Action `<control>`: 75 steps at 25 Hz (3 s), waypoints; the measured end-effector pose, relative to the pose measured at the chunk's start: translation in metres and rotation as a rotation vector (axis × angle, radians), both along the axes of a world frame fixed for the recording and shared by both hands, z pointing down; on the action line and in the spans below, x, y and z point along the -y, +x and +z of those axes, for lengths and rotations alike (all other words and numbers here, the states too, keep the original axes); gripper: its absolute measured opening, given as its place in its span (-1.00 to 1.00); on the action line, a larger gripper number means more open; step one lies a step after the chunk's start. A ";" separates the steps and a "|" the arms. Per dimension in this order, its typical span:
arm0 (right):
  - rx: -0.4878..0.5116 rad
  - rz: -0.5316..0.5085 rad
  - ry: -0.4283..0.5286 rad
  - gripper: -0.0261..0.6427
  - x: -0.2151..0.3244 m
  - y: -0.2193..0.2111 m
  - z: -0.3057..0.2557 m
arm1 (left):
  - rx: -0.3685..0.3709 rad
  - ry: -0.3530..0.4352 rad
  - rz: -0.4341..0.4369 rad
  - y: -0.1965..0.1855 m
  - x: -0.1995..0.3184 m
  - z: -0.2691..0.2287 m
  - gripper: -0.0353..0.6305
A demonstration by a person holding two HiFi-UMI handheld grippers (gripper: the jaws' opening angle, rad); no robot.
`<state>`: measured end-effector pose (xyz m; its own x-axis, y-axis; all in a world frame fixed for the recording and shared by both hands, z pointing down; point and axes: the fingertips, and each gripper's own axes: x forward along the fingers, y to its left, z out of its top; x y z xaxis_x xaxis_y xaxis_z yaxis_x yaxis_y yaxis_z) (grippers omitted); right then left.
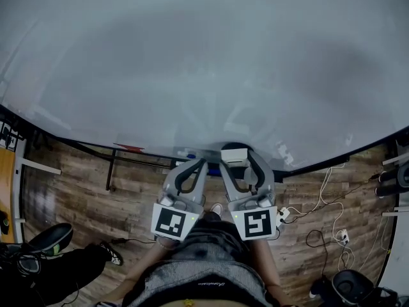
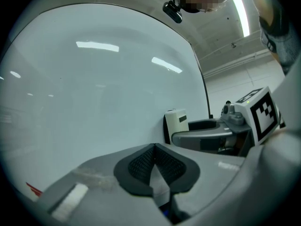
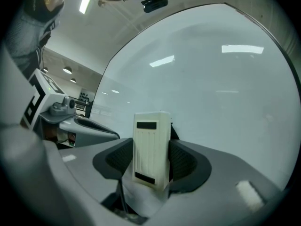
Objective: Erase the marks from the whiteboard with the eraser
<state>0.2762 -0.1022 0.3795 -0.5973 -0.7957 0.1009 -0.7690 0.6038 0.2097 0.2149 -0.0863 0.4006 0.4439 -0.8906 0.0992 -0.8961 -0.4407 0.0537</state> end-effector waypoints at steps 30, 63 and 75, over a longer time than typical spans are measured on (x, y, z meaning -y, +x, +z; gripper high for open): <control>0.009 0.117 0.014 -0.19 0.008 0.029 0.000 | -0.019 0.026 0.101 0.019 0.003 -0.002 -0.88; -0.001 0.094 -0.009 -0.19 0.012 0.189 0.000 | -0.005 -0.009 0.035 0.159 0.000 -0.003 -0.88; 0.004 0.046 0.000 -0.19 0.012 0.213 0.006 | -0.002 -0.011 -0.038 0.180 -0.001 0.004 -0.88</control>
<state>0.4895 -0.1140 0.3853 -0.5602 -0.8225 0.0985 -0.7970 0.5676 0.2067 0.3947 -0.0855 0.4050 0.4096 -0.9058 0.1082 -0.9122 -0.4054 0.0597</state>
